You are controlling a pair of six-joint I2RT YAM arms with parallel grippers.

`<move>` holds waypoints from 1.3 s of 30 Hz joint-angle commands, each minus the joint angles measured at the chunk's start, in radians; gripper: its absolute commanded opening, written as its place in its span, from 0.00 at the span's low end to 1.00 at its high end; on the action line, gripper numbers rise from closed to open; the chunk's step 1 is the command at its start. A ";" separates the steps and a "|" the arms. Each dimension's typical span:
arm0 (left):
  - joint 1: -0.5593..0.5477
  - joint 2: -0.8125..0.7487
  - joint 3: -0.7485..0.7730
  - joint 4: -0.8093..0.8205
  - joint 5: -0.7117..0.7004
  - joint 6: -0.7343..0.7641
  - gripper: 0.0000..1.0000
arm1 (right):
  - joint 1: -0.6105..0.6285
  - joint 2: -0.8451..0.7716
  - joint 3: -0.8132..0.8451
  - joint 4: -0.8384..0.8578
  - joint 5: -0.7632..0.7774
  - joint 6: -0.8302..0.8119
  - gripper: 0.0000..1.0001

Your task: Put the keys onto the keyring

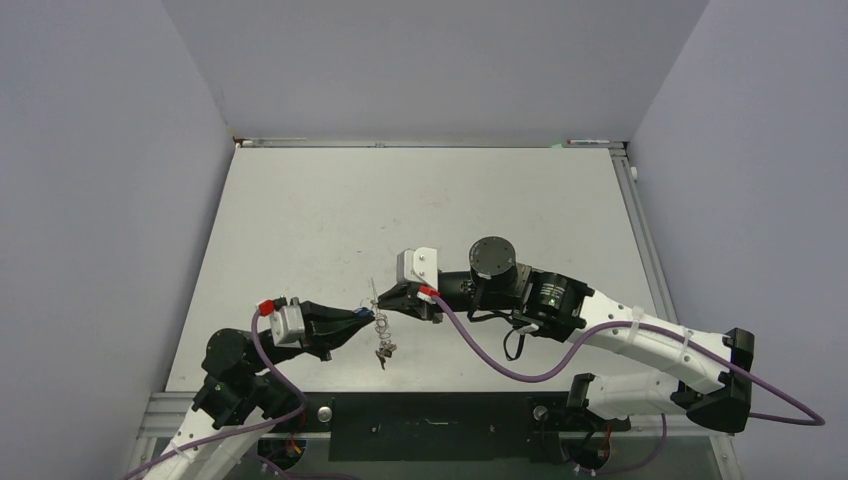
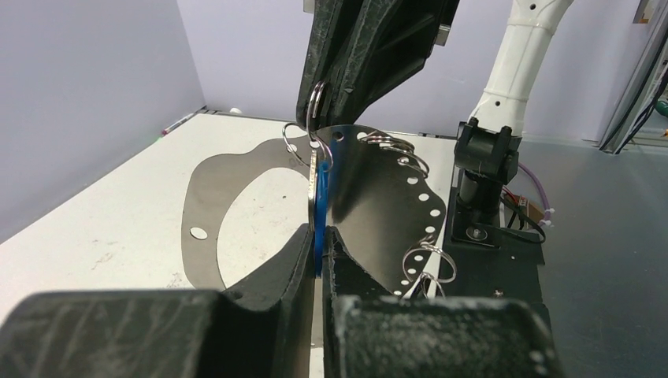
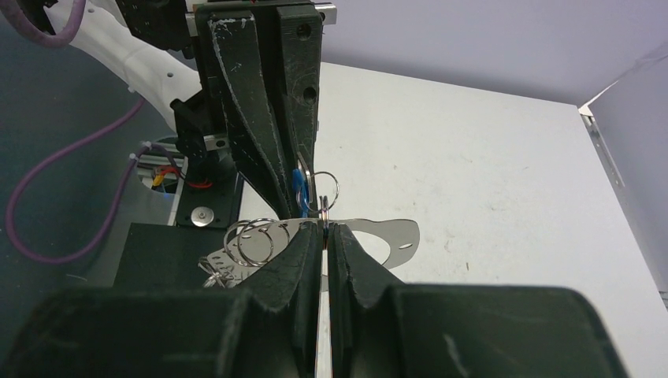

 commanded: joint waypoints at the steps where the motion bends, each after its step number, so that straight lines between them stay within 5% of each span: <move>1: 0.005 -0.008 0.034 -0.007 -0.010 0.023 0.00 | -0.002 -0.032 0.010 0.030 -0.013 -0.020 0.05; 39: 0.005 0.050 0.049 -0.042 -0.021 0.038 0.00 | 0.009 0.117 0.111 -0.151 0.058 -0.053 0.05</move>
